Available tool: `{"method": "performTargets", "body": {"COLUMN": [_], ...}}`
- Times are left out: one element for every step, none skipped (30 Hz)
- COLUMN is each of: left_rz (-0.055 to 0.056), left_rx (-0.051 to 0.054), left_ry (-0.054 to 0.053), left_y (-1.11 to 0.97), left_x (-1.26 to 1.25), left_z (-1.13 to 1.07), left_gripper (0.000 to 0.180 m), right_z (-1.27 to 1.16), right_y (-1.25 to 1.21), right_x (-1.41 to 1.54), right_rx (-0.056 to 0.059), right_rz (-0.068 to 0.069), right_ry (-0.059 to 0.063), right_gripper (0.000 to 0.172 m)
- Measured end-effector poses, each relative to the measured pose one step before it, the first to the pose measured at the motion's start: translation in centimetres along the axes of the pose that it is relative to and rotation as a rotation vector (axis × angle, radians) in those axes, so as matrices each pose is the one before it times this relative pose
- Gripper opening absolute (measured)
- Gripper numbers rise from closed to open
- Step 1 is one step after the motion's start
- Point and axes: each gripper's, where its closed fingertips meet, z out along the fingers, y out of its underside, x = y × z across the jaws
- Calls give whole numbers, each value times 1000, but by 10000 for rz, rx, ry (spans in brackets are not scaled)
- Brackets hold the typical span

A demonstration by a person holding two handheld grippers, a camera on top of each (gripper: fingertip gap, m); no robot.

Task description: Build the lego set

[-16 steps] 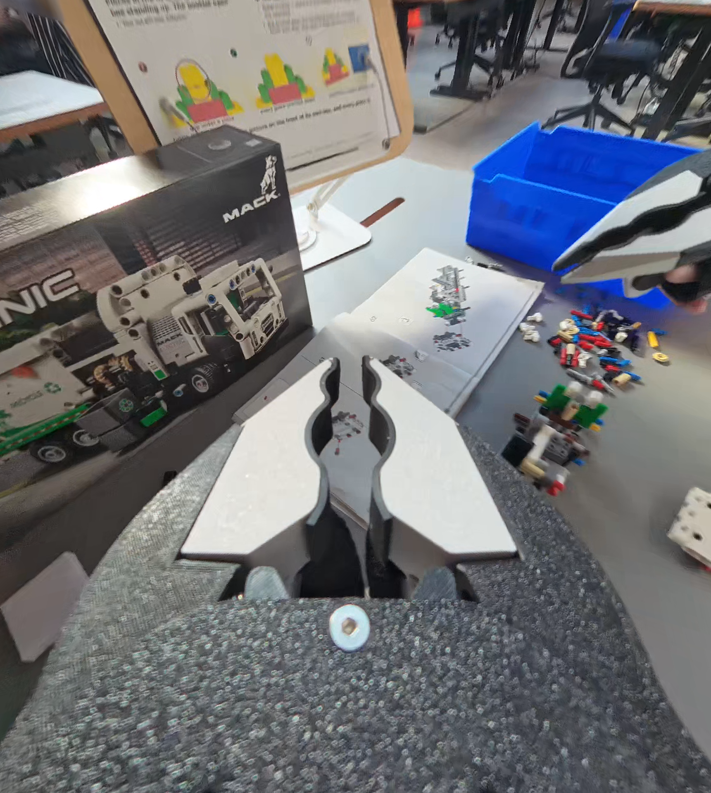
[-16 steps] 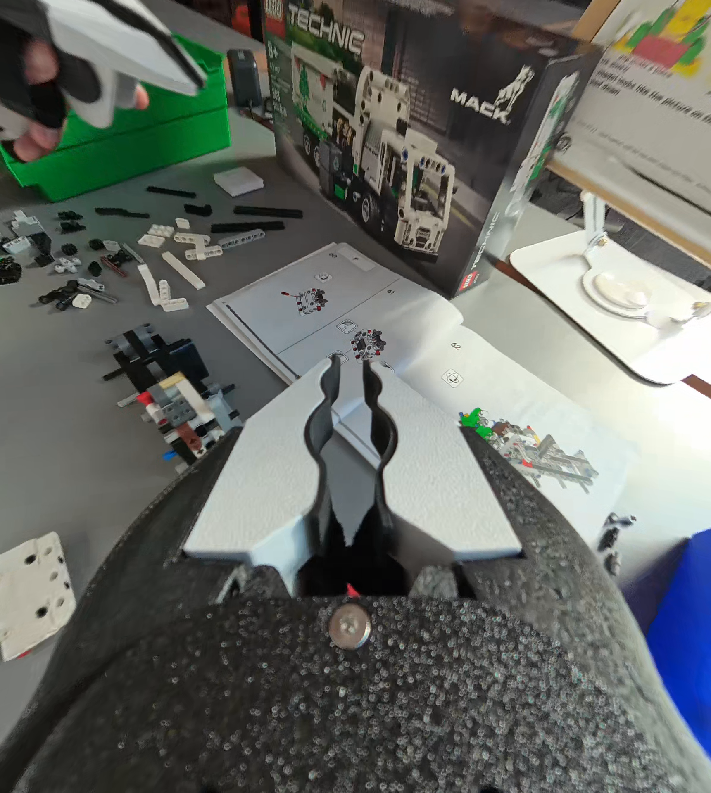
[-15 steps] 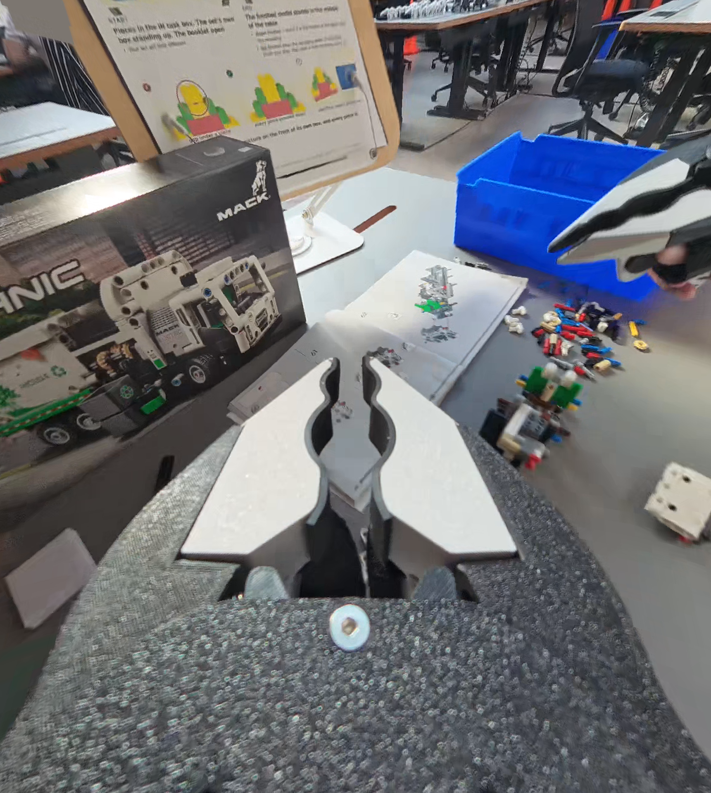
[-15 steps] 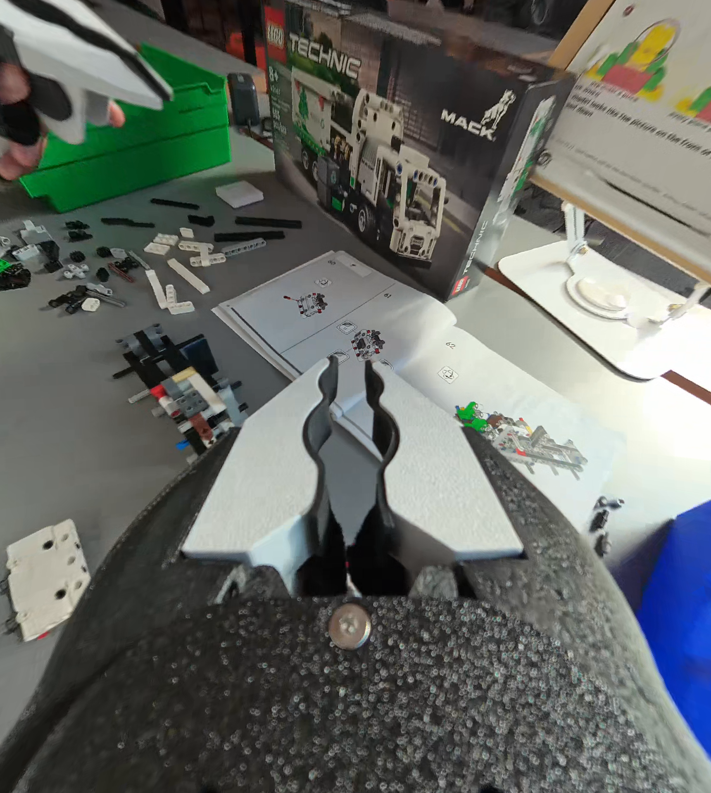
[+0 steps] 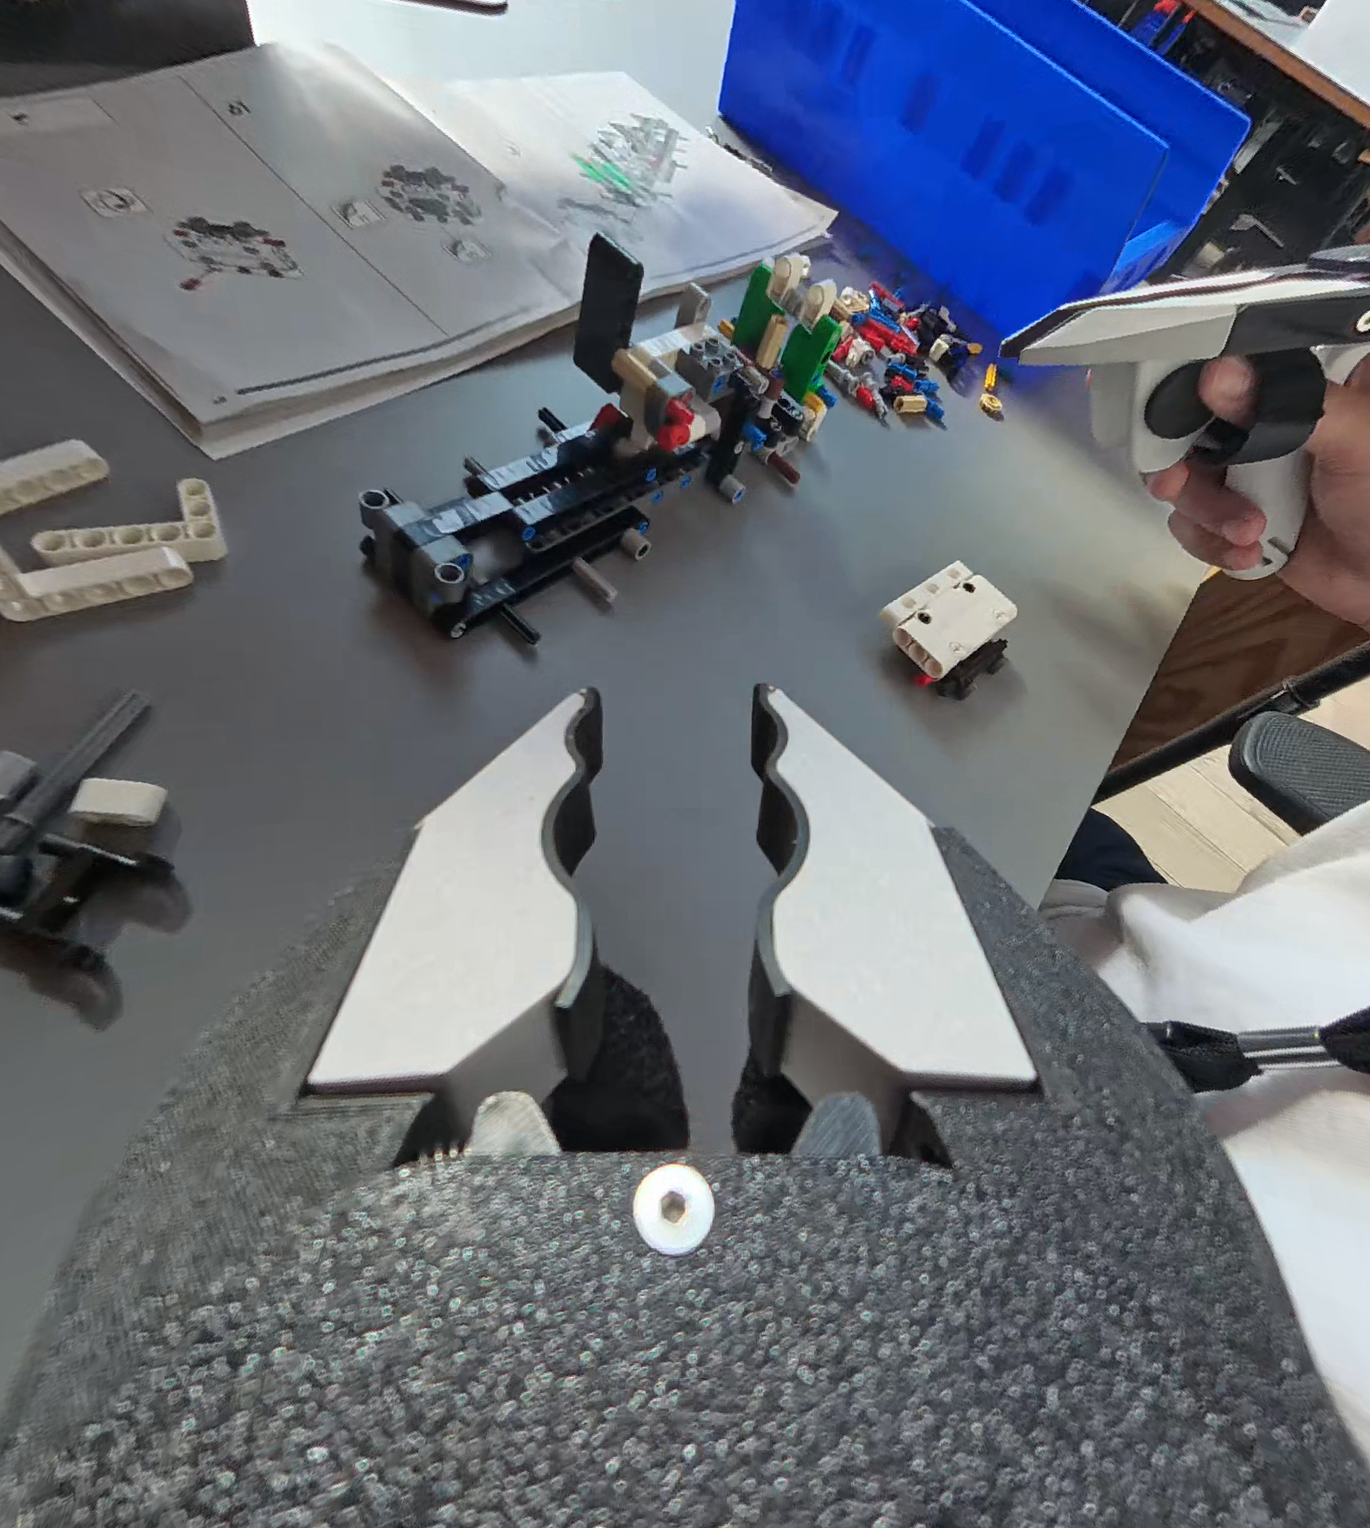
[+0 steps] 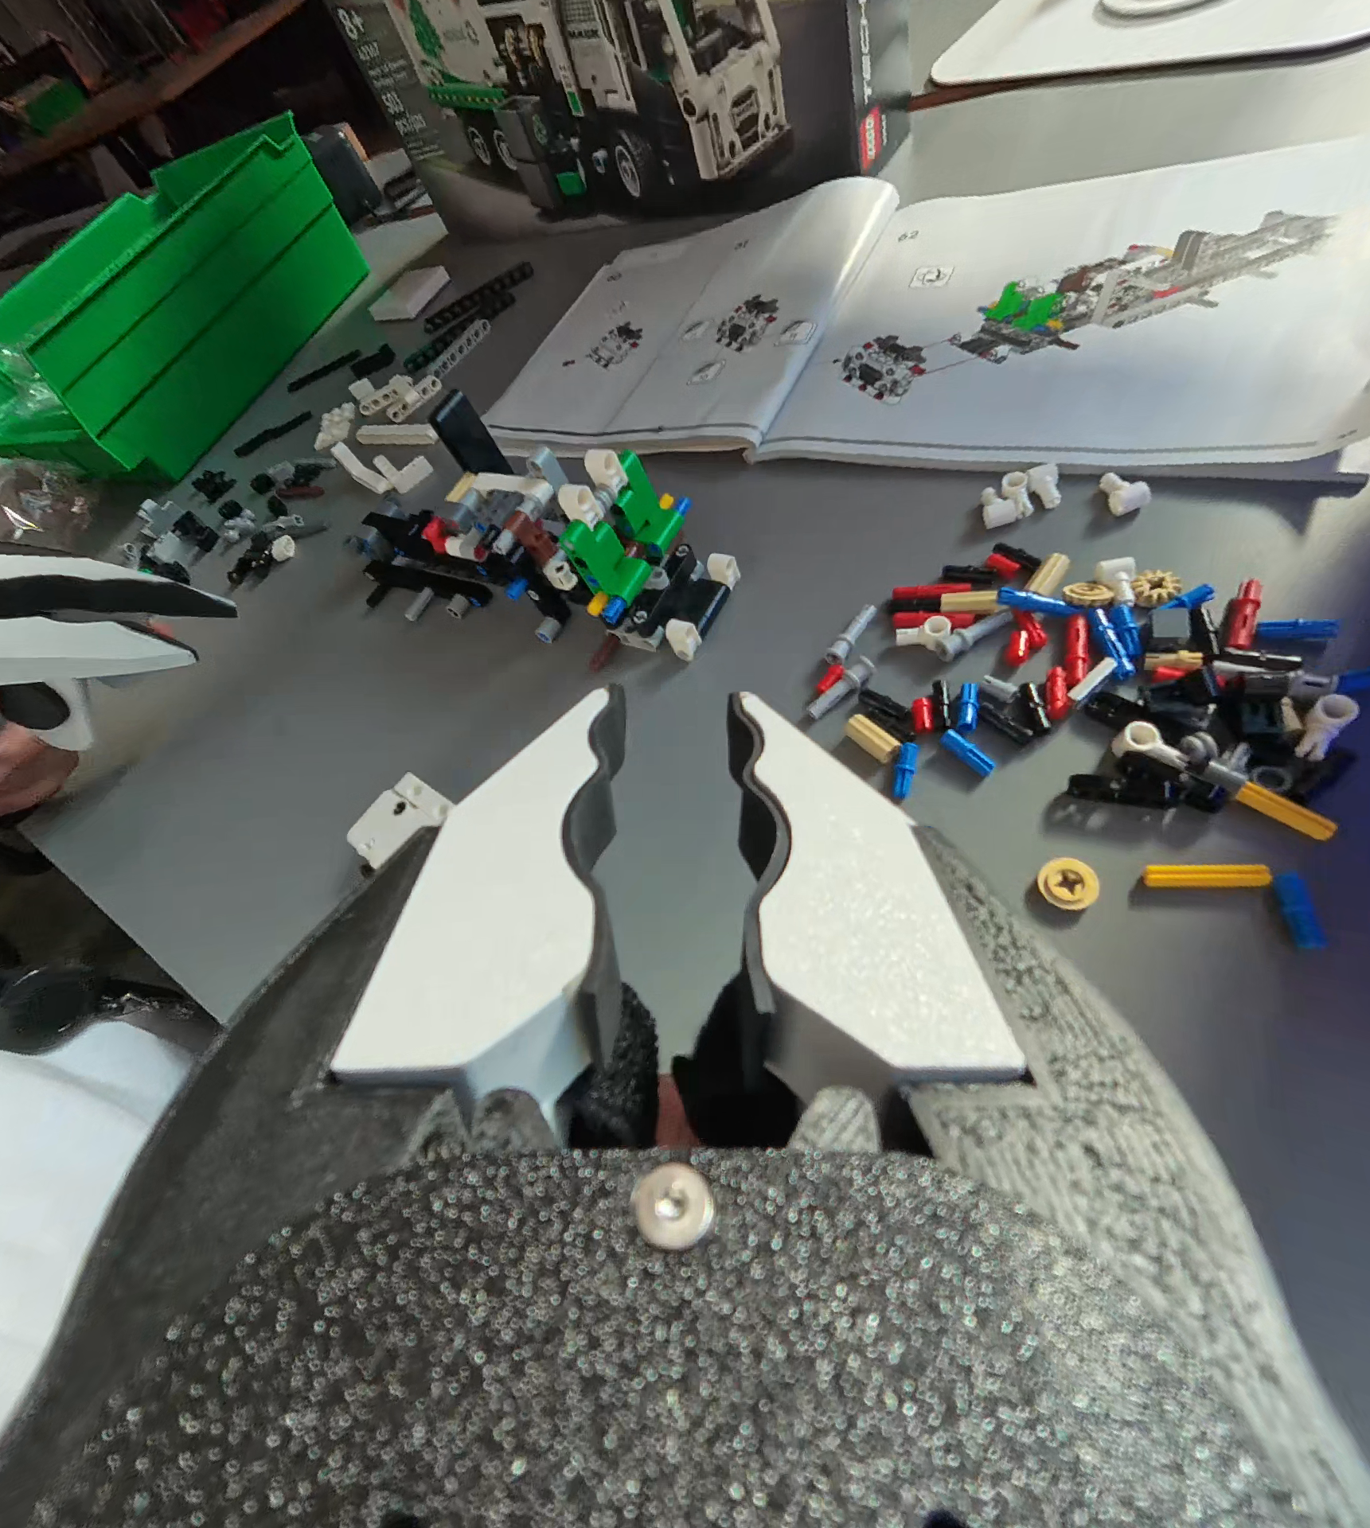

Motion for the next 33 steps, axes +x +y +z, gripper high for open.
{"method": "performTargets", "body": {"left_rz": [-41, -15, -15, 18, 45, 61, 82, 121, 178, 212, 230, 238, 228, 208, 197, 197, 182, 165, 123, 48, -18, -50, -76, -104, -130, -154, -175, -181, -175, -162, -138, -101, -75], "left_rx": [-118, -113, -126, -125, -62, -18, -44, -109, -147, -143, -90, -39, -12, 0, -16, -39, -59, -100, -140, -159, -132, -60, 26, 83, 93, 93, 95, 66, 17, -16, -27, -18, -2], "left_ry": [196, 141, 108, 140, 104, 57, 50, 35, 4, -9, 44, 128, 132, 58, 24, 35, 21, 34, 63, 44, 26, 23, 2, 2, 50, 69, 48, 54, 94, 124, 129, 139, 135], "left_y": [209, 155, 105, 50, -68, -129, -99, -14, 30, 34, -46, -134, -167, -193, -156, -123, -49, 39, 138, 203, 167, 71, -33, -110, -113, -128, -136, -89, -39, 3, 23, 9, 4], "left_x": [156, 77, 48, 114, 96, 62, 82, 102, 113, 164, 289, 447, 421, 266, 164, 154, 107, 139, 162, 96, 16, -23, -78, -102, -74, -80, -117, -133, -65, -15, 10, 63, 88], "left_z": [329, 317, 283, 272, 250, 244, 287, 351, 385, 405, 385, 358, 344, 332, 322, 308, 276, 247, 222, 189, 137, 58, -24, -88, -104, -107, -98, -77, -34, 2, 13, 12, -20], "left_gripper": [34, 34, 35, 34, 34, 34, 34, 34, 34, 34, 34, 34, 34, 34, 34, 34, 33, 33, 33, 33, 33, 33, 33, 33, 33, 33, 33, 33, 33, 33, 33, 33, 33], "right_z": [-192, -233, -274, -270, -257, -205, -115, -27, 66, 112, 99, 147, 236, 369, 492, 610, 735, 773, 762, 752, 686, 590, 475, 332, 216, 133, 63, -6, 22, 25, -6, -48, -164], "right_y": [625, 594, 460, 368, 269, 255, 282, 260, 210, 137, -24, -164, -243, -276, -344, -430, -470, -456, -458, -381, -162, 8, 125, 151, 187, 221, 85, -7, -11, -31, -4, 47, 10], "right_x": [390, 389, 503, 527, 552, 650, 623, 462, 275, 118, 25, 54, 243, 539, 612, 668, 608, 486, 294, -105, -178, -21, 163, 235, 340, 302, 61, -177, -60, -134, -18, 148, 113], "right_rx": [-269, -274, -188, -111, -57, -37, -59, -50, -42, -42, 30, 87, 64, -29, -109, -126, -132, -175, -138, -108, -196, -242, -231, -178, -135, -138, -16, 49, 15, 27, 14, -19, 15], "right_rz": [-79, -87, -118, -189, -222, -218, -227, -191, -109, 2, 76, 72, 13, -46, -173, -199, -176, -137, -83, -38, -17, -56, -118, -205, -198, -154, -100, 18, 101, 44, -8, 0, -74], "right_ry": [185, 200, 305, 357, 391, 459, 425, 301, 153, 26, -70, -79, 11, 166, 221, 239, 170, 106, -8, -246, -255, -93, 74, 160, 245, 239, 76, -83, -28, -73, -13, 99, 108], "right_gripper": [26, 28, 28, 28, 28, 28, 28, 28, 28, 28, 26, 24, 22, 20, 19, 17, 15, 14, 13, 12, 10, 10, 9, 6, 5, 6, 5, 5, 4, 4, 4, 4, 4]}}
